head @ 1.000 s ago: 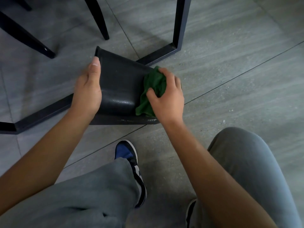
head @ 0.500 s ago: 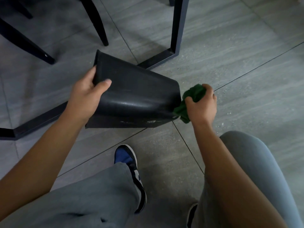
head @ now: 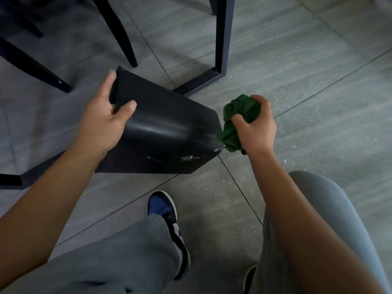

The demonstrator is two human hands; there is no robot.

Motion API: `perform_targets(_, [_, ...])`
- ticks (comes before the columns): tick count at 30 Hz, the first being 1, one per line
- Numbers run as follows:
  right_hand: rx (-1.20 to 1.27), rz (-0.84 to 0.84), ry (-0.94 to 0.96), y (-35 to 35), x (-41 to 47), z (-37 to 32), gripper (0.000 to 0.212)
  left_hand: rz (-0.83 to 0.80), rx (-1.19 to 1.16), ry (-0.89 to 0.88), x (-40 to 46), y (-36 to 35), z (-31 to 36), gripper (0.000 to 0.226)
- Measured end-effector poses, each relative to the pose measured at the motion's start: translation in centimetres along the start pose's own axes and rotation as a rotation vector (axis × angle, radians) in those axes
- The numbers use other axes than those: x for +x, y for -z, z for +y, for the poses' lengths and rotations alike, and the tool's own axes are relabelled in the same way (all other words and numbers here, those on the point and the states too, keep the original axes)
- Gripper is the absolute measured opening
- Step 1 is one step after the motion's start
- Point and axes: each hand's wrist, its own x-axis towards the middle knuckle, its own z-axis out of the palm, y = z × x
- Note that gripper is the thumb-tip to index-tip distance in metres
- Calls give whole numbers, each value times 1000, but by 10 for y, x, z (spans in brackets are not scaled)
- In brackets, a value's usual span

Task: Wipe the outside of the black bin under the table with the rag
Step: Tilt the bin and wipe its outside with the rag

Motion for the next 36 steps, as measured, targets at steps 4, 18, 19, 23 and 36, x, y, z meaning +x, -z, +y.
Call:
perform_targets(4, [74,-3,-28,3,-4,-2,55,-5,70,-37,9,-6,15,63])
perform_targets(18, [221,8,-174,3,-2,6,53,-52,175,-206,-9,0,-14,85])
perform_targets(19, [220,5,-177,2,-2,6,53,-25,168,-204,-15,0,-21,84])
perform_targets(23, [193,-28,-176,-4,-4,11,53,30,183,-189,-19,1,-23,78])
perform_targets(36, [250,-35,-225,-12,-6,17,50,-14,160,-122,25,-11,-30,62])
